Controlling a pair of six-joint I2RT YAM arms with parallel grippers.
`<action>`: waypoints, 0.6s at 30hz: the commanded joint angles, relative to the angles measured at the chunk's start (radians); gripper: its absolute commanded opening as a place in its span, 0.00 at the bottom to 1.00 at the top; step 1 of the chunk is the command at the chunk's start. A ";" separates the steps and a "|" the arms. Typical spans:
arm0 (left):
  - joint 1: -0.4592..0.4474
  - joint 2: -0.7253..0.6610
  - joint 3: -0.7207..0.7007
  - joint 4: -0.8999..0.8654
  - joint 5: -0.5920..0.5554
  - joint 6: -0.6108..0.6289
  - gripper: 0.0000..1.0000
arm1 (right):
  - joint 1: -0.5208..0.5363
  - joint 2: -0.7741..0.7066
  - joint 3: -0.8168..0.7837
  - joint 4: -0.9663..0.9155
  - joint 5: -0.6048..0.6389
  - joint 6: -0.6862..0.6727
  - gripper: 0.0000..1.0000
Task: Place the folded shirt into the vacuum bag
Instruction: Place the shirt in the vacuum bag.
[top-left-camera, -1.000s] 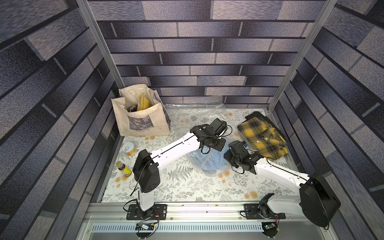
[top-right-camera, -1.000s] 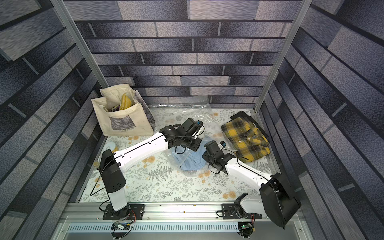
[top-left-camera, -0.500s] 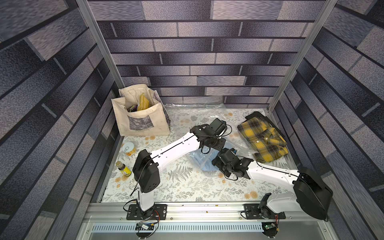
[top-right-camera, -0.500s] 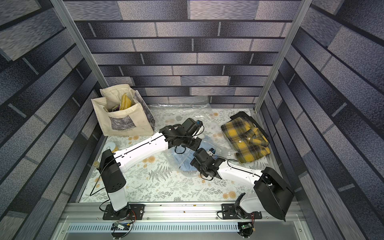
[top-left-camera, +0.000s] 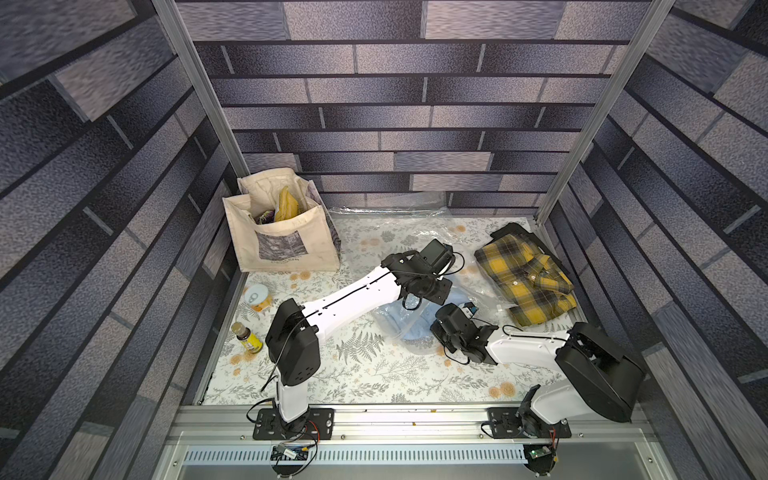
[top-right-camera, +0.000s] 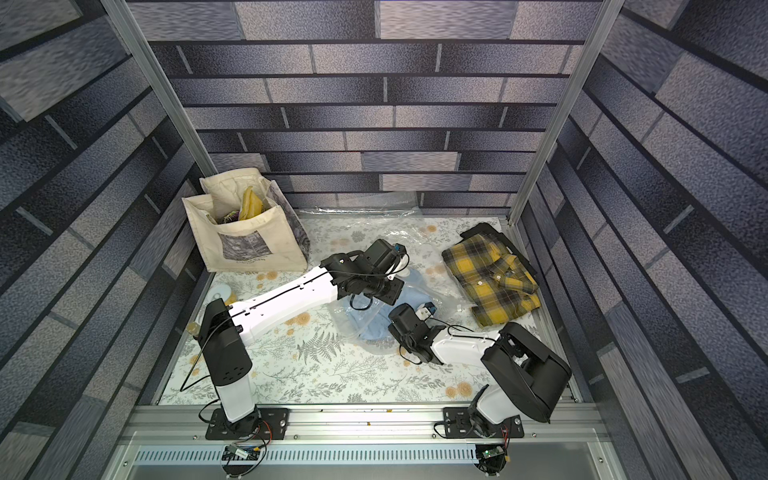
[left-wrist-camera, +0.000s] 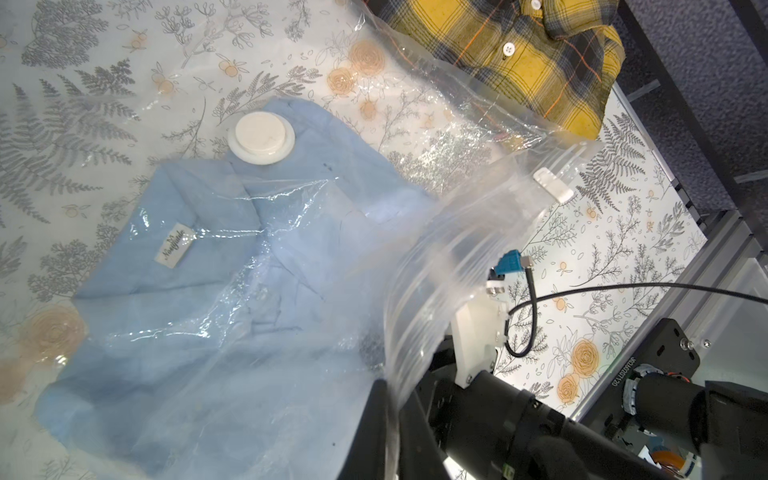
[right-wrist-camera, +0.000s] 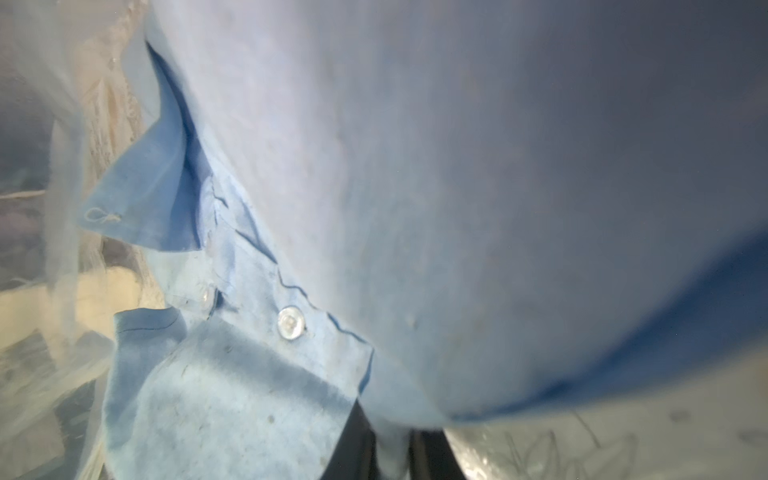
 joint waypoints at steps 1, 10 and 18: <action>-0.024 -0.050 -0.011 0.006 0.013 -0.032 0.10 | -0.013 0.032 -0.008 0.197 0.102 -0.047 0.11; -0.041 -0.056 0.047 -0.022 -0.011 -0.032 0.10 | -0.014 0.169 0.017 0.470 0.197 -0.140 0.01; -0.041 -0.079 0.094 -0.056 -0.041 -0.018 0.09 | -0.022 0.324 0.041 0.652 0.171 -0.143 0.00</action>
